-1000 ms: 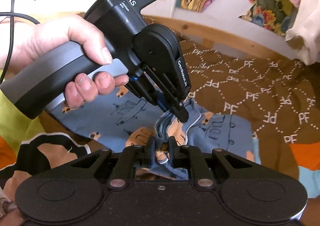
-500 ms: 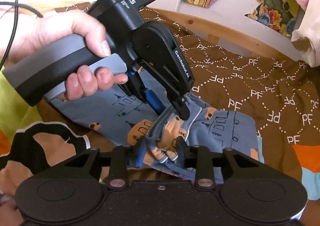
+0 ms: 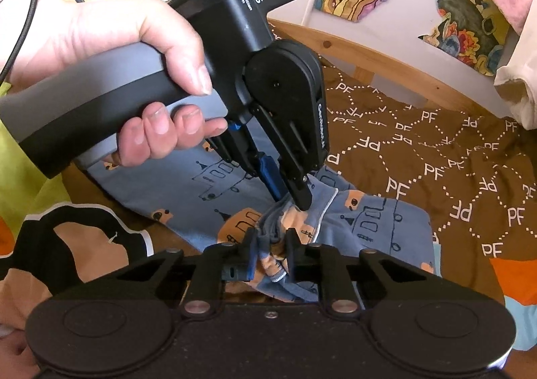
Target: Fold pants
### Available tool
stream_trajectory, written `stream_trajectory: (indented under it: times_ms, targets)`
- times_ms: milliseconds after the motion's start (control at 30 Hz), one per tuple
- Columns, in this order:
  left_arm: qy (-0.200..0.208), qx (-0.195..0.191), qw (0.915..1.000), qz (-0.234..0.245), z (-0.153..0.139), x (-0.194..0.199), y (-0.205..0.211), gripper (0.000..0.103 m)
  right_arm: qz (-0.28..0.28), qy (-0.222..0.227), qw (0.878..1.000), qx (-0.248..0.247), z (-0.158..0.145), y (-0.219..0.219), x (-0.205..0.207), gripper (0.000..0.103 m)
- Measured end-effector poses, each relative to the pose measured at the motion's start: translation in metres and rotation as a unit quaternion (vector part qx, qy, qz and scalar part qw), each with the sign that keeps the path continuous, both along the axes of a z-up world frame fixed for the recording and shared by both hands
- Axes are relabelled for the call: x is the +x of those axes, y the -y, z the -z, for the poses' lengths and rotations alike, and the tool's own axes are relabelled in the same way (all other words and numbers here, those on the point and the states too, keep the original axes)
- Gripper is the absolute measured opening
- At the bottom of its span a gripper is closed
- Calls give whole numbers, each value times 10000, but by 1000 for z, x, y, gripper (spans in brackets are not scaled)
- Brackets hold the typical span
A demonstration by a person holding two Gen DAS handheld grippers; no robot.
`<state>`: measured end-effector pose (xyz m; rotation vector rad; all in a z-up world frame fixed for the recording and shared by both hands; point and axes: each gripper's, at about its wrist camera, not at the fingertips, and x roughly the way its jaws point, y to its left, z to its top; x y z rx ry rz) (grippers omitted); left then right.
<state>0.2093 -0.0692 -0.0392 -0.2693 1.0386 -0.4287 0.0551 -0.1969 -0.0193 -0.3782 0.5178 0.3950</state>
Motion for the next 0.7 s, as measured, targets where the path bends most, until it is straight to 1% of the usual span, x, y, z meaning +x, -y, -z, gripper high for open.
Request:
stream_trajectory:
  times_ms: [333, 500, 633, 700]
  targets:
    - [205, 159, 9996, 148, -11, -7, -1, 10, -4, 10, 9999, 156, -2, 1, -1, 16]
    - [138, 68, 9999, 59, -9, -7, -8, 10, -80, 19, 9999, 150, -2, -2, -2, 16]
    - [199, 109, 9997, 104, -11, -10, -12, 10, -67, -61, 9995, 300, -5, -2, 0, 16]
    - [218, 135, 9995, 186, -13, -10, -16, 9, -147, -76, 9991, 397, -7, -4, 1, 16]
